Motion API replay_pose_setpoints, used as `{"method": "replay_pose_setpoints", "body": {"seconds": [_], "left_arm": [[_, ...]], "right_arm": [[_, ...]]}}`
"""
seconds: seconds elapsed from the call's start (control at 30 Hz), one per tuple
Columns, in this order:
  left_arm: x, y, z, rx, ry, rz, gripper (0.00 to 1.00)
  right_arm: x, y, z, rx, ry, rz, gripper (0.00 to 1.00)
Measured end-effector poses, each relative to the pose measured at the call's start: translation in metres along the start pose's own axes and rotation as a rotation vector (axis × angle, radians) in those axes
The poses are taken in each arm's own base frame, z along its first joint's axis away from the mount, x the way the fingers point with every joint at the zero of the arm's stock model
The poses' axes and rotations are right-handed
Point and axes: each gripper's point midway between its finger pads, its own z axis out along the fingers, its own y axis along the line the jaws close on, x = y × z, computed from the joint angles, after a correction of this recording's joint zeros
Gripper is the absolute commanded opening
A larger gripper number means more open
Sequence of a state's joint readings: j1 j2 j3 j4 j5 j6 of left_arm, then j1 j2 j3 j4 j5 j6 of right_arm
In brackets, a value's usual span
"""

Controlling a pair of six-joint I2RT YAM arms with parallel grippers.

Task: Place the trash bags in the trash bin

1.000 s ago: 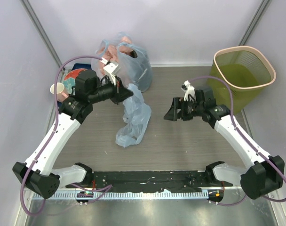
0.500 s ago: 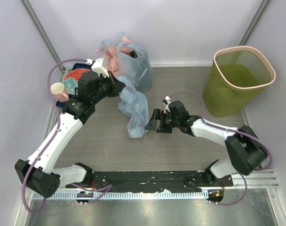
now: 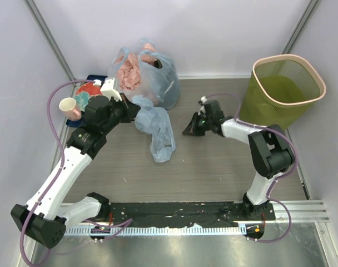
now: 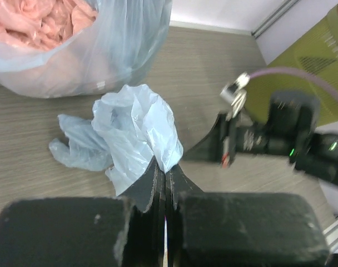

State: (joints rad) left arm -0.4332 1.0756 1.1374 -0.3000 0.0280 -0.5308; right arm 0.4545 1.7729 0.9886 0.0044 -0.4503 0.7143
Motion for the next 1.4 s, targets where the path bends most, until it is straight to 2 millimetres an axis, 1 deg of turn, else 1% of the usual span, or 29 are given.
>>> {"method": "replay_pose_setpoints", "body": {"seconds": [0.07, 0.1, 0.13, 0.17, 0.2, 0.23, 0.27, 0.3, 0.37, 0.4, 0.43, 0.5, 0.53, 0.57, 0.6, 0.67, 0.8, 0.9, 1.0, 1.1, 1.2, 1.4], "left_arm": [[0.011, 0.006, -0.008, -0.001, 0.025, 0.029, 0.00], [0.017, 0.009, -0.011, -0.001, 0.042, 0.040, 0.00], [0.024, 0.010, -0.012, 0.003, 0.059, 0.042, 0.00], [0.033, 0.013, -0.014, 0.003, 0.083, 0.043, 0.00], [0.042, 0.016, -0.015, -0.002, 0.107, 0.036, 0.00], [0.050, 0.019, -0.015, -0.007, 0.133, 0.029, 0.00], [0.058, 0.022, -0.015, -0.011, 0.154, 0.022, 0.00], [0.063, 0.023, -0.014, -0.015, 0.172, 0.015, 0.00], [0.068, 0.024, -0.013, -0.019, 0.190, 0.000, 0.00], [0.069, 0.024, -0.012, -0.018, 0.192, -0.004, 0.00], [0.069, 0.024, -0.012, -0.018, 0.194, -0.006, 0.00], [0.070, 0.023, -0.011, -0.016, 0.198, -0.017, 0.00], [0.070, 0.022, -0.011, -0.015, 0.199, -0.028, 0.00], [0.071, 0.021, -0.010, -0.010, 0.201, -0.037, 0.00], [0.072, 0.021, -0.010, -0.007, 0.200, -0.049, 0.00], [0.075, 0.020, -0.009, -0.003, 0.205, -0.066, 0.00], [0.081, 0.021, -0.008, -0.004, 0.215, -0.092, 0.00], [0.078, 0.019, -0.009, 0.001, 0.208, -0.101, 0.00], [0.075, 0.017, -0.012, 0.007, 0.196, -0.107, 0.00], [0.072, 0.015, -0.014, 0.015, 0.184, -0.107, 0.00], [0.072, 0.013, -0.017, 0.026, 0.179, -0.109, 0.00], [0.077, 0.015, -0.019, 0.025, 0.186, -0.116, 0.00]], "right_arm": [[-0.035, -0.019, -0.015, 0.050, -0.054, -0.035, 0.01], [-0.050, -0.029, -0.024, 0.082, -0.078, -0.049, 0.13], [-0.062, -0.035, -0.030, 0.106, -0.095, -0.059, 0.34], [-0.073, -0.041, -0.038, 0.128, -0.110, -0.071, 0.48], [-0.076, -0.041, -0.043, 0.137, -0.111, -0.076, 0.58], [-0.073, -0.039, -0.046, 0.140, -0.102, -0.064, 0.62], [-0.066, -0.034, -0.048, 0.139, -0.085, -0.047, 0.69], [-0.052, -0.028, -0.051, 0.134, -0.065, -0.036, 0.81], [-0.012, -0.013, -0.057, 0.129, -0.012, -0.019, 0.90], [0.012, -0.002, -0.061, 0.130, 0.014, -0.037, 0.94], [0.033, 0.011, -0.064, 0.123, 0.038, -0.072, 0.95], [0.060, 0.043, -0.067, 0.081, 0.054, -0.157, 0.96], [0.067, 0.057, -0.067, 0.055, 0.048, -0.189, 0.96], [0.071, 0.065, -0.067, 0.039, 0.040, -0.197, 0.96], [0.069, 0.069, -0.066, 0.034, 0.017, -0.185, 0.97], [0.068, 0.066, -0.061, 0.051, -0.004, -0.140, 0.97], [0.076, 0.043, -0.045, 0.127, 0.006, 0.008, 0.98], [0.086, 0.032, -0.030, 0.171, 0.039, 0.108, 0.98], [0.094, 0.028, -0.018, 0.189, 0.065, 0.202, 0.98], [0.096, 0.033, -0.010, 0.169, 0.070, 0.276, 0.98], [0.094, 0.044, -0.006, 0.129, 0.067, 0.331, 0.98], [0.081, 0.063, -0.001, 0.042, 0.028, 0.379, 0.98]]}}
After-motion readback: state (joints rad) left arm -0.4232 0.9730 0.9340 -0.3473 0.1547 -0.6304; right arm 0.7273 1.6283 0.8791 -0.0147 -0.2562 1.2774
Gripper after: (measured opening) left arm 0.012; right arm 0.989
